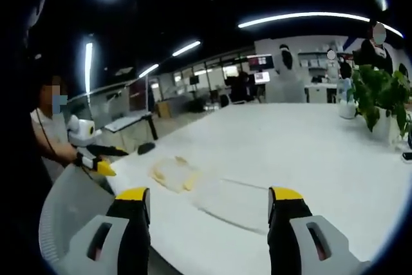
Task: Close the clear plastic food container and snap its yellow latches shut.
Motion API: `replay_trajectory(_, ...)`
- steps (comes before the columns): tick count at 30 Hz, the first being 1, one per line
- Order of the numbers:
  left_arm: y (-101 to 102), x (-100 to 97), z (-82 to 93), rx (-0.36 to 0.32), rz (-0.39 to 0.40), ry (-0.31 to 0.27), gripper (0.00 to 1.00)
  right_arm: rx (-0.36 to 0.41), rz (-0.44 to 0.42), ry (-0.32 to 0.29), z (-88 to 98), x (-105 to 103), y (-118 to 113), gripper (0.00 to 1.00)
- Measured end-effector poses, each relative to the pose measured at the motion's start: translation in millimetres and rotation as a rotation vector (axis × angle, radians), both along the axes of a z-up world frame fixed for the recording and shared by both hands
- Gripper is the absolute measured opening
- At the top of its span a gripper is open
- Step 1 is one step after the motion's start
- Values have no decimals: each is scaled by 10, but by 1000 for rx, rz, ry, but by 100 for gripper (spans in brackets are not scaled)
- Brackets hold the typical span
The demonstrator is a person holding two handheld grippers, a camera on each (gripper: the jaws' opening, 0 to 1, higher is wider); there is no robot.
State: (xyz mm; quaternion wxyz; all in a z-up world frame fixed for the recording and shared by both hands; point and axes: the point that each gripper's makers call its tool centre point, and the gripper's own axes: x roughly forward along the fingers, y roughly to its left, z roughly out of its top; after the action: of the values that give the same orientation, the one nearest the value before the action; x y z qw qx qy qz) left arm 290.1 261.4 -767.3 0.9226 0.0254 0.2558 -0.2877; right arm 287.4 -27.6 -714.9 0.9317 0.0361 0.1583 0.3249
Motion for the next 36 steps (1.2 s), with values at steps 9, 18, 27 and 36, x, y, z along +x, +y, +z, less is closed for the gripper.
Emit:
replay_trajectory(9, 32, 54, -17, 8, -29, 11, 96, 7, 30, -15, 72, 113, 136, 74)
replay_trajectory(18, 24, 104, -25, 8, -74, 22, 95, -15, 98, -33, 147, 193, 345, 74)
replay_trajectory(27, 72, 148, -14, 12, -100, 29, 95, -27, 152, -48, 214, 273, 529, 73)
replay_trajectory(36, 96, 220, -20, 24, -151, 33, 94, -35, 190, -51, 237, 366, 666, 73)
